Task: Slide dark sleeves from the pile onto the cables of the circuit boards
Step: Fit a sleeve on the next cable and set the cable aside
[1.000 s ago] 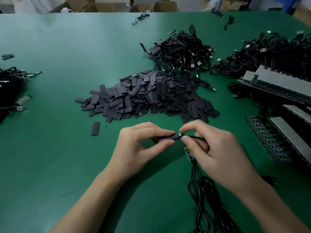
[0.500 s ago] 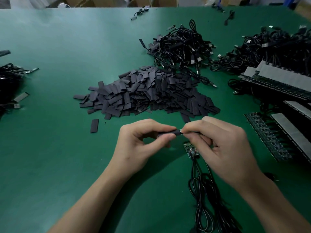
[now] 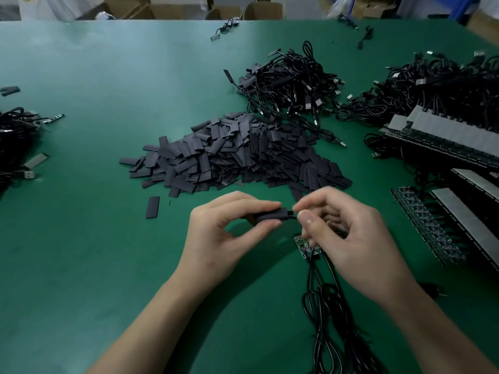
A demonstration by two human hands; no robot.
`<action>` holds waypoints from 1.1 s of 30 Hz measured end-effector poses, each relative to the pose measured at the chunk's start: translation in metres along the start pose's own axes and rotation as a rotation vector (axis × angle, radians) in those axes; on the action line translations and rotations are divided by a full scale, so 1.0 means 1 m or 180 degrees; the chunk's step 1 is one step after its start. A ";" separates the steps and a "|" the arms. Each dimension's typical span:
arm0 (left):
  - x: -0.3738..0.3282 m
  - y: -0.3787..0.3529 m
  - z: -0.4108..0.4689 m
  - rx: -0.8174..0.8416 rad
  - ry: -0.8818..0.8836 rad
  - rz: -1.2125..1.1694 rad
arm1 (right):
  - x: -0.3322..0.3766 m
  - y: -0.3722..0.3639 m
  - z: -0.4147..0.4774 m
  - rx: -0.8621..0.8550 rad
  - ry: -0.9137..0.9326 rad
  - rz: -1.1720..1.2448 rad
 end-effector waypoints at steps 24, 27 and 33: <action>0.006 -0.012 -0.004 -0.0564 0.1341 -0.1302 | -0.014 -0.016 0.000 0.0161 -0.0772 0.0444; 0.005 -0.014 -0.003 -0.0523 0.1293 -0.1298 | -0.014 -0.017 0.000 0.0083 -0.0796 0.0454; 0.006 -0.015 -0.003 -0.0528 0.1223 -0.1229 | -0.012 -0.018 0.000 0.0071 -0.0764 0.0452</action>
Point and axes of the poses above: each hand's wrist, its own z-axis towards the middle knuckle, its own y-axis out of the back of the hand, x = y × z, the point moved 3 cm from there along z, towards the middle knuckle, and after that the axes turned 6 degrees about z, right-handed, at the moved point
